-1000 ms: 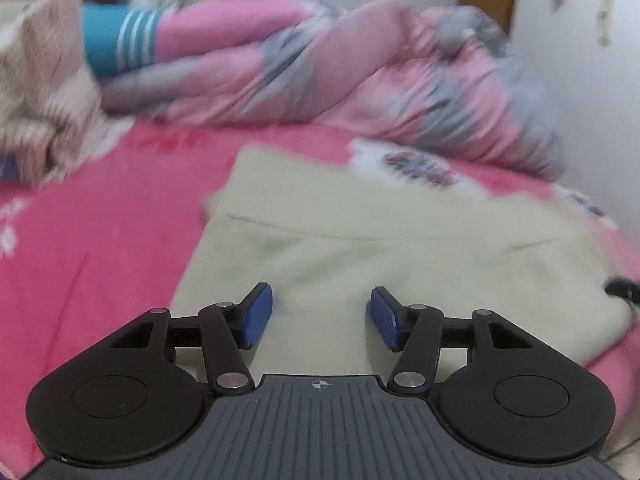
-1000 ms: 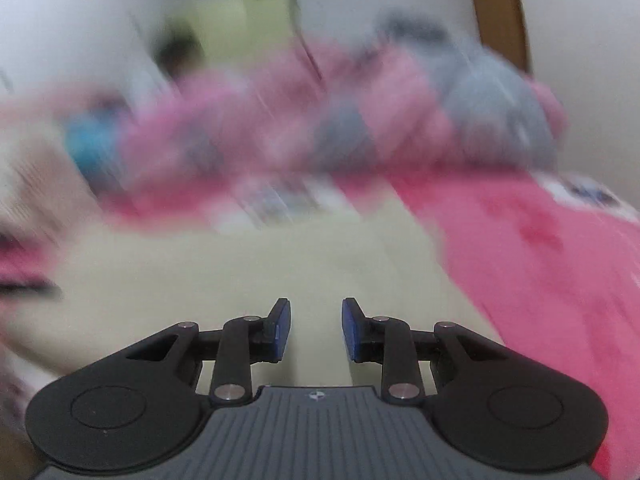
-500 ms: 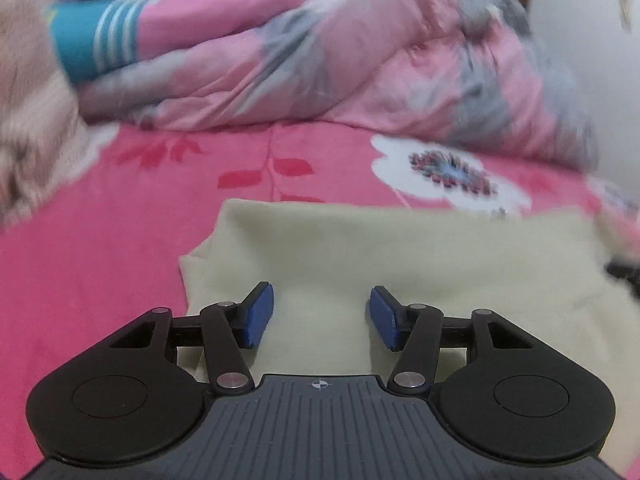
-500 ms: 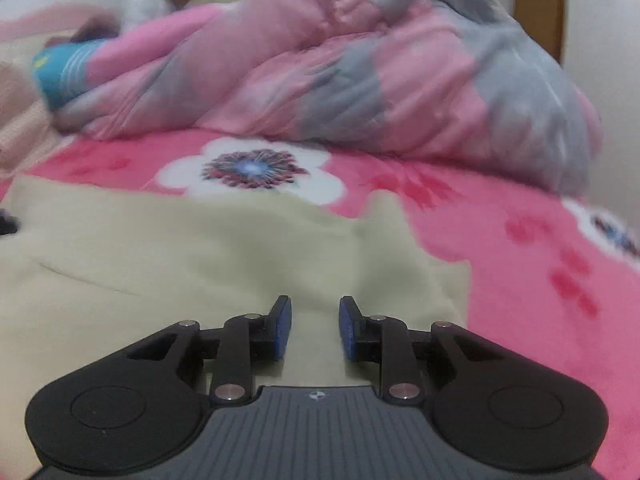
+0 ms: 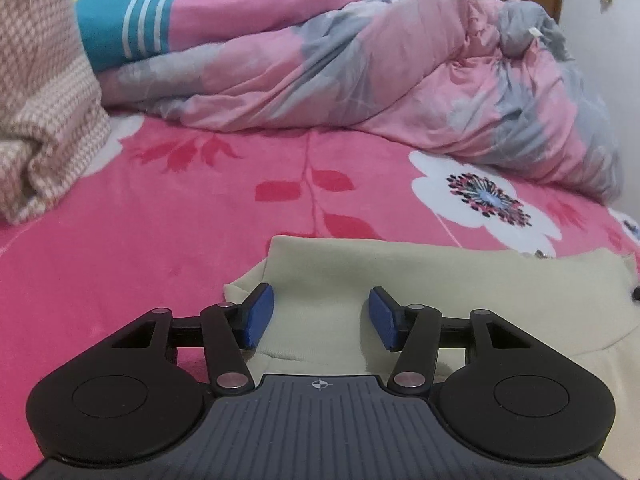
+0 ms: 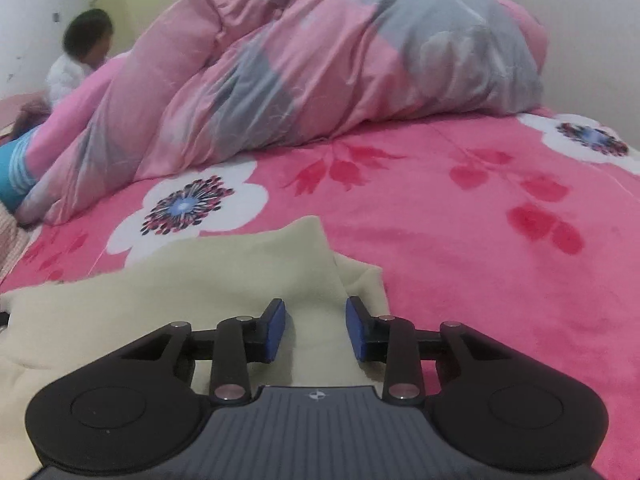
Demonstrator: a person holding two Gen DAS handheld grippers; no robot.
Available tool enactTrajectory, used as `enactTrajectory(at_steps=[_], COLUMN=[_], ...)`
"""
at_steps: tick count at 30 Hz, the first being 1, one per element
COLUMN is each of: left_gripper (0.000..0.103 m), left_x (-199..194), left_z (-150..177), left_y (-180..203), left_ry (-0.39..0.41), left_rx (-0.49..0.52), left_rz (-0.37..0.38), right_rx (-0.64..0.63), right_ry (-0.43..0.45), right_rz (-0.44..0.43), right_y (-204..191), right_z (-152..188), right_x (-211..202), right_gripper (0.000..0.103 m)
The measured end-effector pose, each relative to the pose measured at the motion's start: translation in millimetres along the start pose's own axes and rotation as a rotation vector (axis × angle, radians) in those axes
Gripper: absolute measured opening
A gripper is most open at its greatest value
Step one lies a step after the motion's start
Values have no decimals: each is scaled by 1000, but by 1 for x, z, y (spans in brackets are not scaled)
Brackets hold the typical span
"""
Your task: Fold clothes
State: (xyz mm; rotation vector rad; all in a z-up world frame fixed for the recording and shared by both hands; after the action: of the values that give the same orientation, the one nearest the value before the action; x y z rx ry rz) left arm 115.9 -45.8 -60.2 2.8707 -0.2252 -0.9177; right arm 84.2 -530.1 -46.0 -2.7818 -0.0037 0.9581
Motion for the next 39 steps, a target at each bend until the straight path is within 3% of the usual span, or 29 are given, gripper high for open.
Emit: enactTrajectory(at_steps=[4,6,8,10,11,13,14,16,19,22,24,26,28,31,33,37,39], left_gripper=[54,55,55,56,57,57,57,57,57,58,61,71,77,94,103,103,103], left_x=[-19,-22,-9,14,26,32,31,30,23,0,-24,-48,-71,-94,-97,-63,-62], left_z=[-11,-18,-21,-14,-11,-10,-11,-9,-11,-17,-22,-22,-17,1,22,67,68], left_y=[9,18,24,18,15,3,0,-2,-1,-2,-1,7,19,45,63,73,67], left_ry=[93,126,94,23,-14,-35,-34,-32,-26,10,53,88,111,117,118,17,14], left_rx=[30,56,70,63,57,-18,-37,-44,-55,-90,-86,-56,-16,72,158,261,217], left_rz=[19,40,39,4,-16,15,23,29,20,-3,8,23,45,97,95,33,42], right_rx=[-94,-167,-223,-235,-219,-133,-7,144,246,288,264,204,103,-62,-177,-284,-286], right_ry=[108,162,180,141,86,-18,-7,1,7,15,51,85,125,195,248,228,216], right_rz=[51,16,-22,-40,-5,73,1,-54,-101,-66,-2,14,-5,-21,-28,23,50], right_y=[-27,-47,-64,-67,-58,-26,-10,10,22,23,17,2,-27,-71,-99,-116,-119], right_z=[-17,-29,-36,-36,-32,-12,-8,-15,-10,-12,-12,-9,2,26,49,101,106], right_x=[-29,-36,-32,-10,14,59,65,59,61,50,23,-4,-38,-79,-97,-71,-65], right_gripper=[37,37,36,34,29,27,26,20,17,16,21,22,24,30,41,46,47])
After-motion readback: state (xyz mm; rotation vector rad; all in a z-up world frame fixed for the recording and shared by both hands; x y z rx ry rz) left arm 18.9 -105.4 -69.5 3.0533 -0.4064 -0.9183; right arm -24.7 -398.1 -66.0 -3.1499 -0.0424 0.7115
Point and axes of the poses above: each gripper's, at about its wrist camera, not at the fingertips, and x roughly the way its jaws point, y to its right, z to its underside, the point moved 5 cm from there along x, roughly the way its jaws point
